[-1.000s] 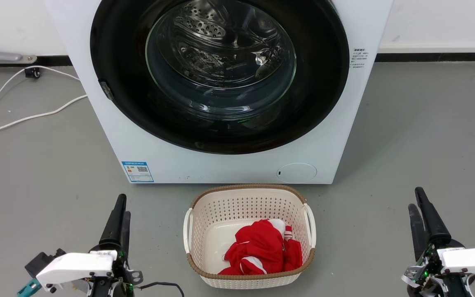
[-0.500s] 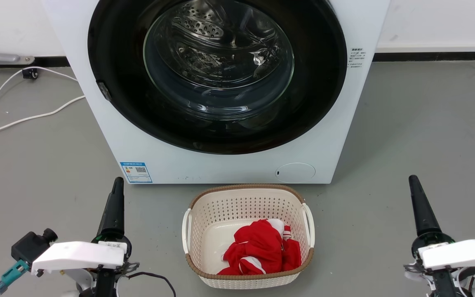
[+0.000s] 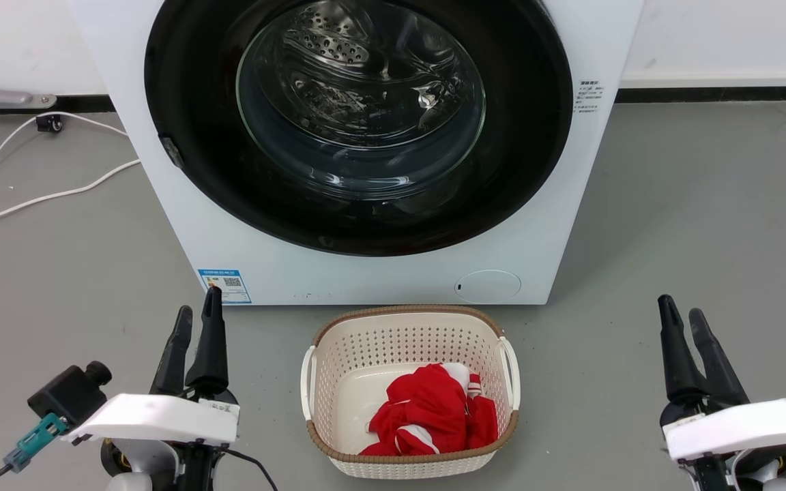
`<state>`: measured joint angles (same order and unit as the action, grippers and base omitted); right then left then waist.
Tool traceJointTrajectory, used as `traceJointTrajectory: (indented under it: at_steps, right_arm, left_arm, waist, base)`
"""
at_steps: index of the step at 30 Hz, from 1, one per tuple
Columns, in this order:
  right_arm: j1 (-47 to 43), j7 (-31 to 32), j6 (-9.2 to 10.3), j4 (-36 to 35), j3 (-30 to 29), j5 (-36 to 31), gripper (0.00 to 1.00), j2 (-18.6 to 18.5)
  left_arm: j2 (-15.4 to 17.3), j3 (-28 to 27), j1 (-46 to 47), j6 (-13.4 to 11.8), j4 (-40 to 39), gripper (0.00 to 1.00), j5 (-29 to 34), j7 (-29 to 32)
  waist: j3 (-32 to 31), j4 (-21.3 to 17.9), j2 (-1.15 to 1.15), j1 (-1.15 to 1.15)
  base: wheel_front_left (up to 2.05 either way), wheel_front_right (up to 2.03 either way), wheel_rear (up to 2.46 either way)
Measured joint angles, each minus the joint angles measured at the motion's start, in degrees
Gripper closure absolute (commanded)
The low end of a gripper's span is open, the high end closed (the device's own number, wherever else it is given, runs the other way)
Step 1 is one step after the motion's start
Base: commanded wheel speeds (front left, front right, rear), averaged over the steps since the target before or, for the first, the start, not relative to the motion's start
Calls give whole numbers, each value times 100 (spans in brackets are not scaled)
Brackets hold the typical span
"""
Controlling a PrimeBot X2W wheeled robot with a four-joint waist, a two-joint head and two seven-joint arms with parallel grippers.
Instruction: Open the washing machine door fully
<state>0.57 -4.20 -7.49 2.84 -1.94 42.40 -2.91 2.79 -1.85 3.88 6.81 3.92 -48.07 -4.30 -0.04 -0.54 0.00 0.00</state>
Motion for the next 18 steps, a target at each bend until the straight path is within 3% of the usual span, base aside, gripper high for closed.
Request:
traceJointTrajectory:
  at_steps: [18]
  right_arm:
    - [-141, -30, 0, -46, 124, -1553, 0, 0]
  left_arm:
    - [155, 327, -62, -240, 7, 0, 1651, -302]
  waist:
    - [-36, -13, 0, 0]
  base:
    - [0, 0, 0]
